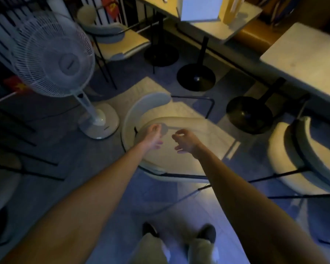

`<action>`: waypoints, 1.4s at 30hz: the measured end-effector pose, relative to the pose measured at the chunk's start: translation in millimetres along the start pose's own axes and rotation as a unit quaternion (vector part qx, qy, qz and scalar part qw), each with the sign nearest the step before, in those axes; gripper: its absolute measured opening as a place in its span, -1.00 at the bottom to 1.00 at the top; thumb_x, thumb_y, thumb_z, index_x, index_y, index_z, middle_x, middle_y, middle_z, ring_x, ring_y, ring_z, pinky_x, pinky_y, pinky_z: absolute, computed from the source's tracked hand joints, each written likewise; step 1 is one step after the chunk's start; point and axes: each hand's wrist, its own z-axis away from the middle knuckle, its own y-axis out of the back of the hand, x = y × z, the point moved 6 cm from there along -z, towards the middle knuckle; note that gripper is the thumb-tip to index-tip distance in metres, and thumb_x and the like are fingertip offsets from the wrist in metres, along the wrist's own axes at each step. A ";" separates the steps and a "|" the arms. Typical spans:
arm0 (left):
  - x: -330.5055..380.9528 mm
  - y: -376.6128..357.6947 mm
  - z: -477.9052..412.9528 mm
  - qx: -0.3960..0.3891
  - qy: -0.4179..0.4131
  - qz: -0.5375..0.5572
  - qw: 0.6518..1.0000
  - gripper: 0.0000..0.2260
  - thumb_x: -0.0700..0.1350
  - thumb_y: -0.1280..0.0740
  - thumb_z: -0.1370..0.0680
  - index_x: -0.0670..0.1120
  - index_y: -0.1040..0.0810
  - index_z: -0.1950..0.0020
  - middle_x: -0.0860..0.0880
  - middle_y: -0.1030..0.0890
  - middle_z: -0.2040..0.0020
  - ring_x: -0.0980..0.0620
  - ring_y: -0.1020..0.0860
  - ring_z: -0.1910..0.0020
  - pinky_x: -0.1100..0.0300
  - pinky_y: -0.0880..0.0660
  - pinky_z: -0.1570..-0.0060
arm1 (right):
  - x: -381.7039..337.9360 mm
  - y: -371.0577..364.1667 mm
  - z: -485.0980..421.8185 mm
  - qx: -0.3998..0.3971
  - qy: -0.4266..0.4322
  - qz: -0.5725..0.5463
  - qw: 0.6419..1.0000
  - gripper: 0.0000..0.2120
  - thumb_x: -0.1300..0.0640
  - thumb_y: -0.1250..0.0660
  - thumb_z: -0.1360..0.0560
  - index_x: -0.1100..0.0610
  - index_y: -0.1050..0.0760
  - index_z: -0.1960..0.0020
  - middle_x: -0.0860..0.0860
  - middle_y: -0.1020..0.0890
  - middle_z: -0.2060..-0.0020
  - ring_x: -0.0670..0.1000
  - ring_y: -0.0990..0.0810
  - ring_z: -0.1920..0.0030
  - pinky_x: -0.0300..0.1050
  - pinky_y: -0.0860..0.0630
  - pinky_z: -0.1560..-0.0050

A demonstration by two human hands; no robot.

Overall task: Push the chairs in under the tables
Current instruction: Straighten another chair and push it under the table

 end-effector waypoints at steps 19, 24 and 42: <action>-7.3 56.8 -134.9 -0.048 0.018 -0.189 0.981 -0.79 0.15 -0.11 -0.68 0.09 -0.40 -0.21 -0.09 -0.53 -0.25 -0.06 -0.65 0.03 -0.10 -0.58 -0.16 | 7.4 -68.3 -132.1 -0.046 -0.083 -0.029 0.995 -0.67 0.05 -0.29 -0.61 0.16 -0.43 -0.32 0.23 -0.62 -0.08 0.19 -0.68 -0.03 0.03 -0.67 -0.02; -0.5 54.0 -165.2 -0.066 0.031 -0.214 0.974 -0.76 0.14 -0.10 -0.69 0.06 -0.40 -0.24 -0.07 -0.55 -0.17 -0.07 -0.62 0.01 -0.06 -0.59 -0.09 | 5.9 -58.1 -159.7 -0.049 -0.104 -0.038 0.993 -0.68 0.09 -0.29 -0.60 0.18 -0.44 -0.32 0.24 -0.62 -0.06 0.20 -0.68 -0.02 0.04 -0.67 -0.01; 16.9 43.6 -268.8 -0.215 -0.036 -0.371 0.903 -0.67 0.11 -0.12 -0.70 -0.03 -0.49 -0.32 -0.07 -0.60 -0.13 -0.02 -0.62 0.01 0.12 -0.54 0.07 | 4.0 -57.2 -216.2 0.051 -0.189 -0.101 0.975 -0.68 0.05 -0.28 -0.61 0.14 -0.43 -0.31 0.16 -0.57 -0.12 0.13 -0.68 0.01 -0.03 -0.67 0.02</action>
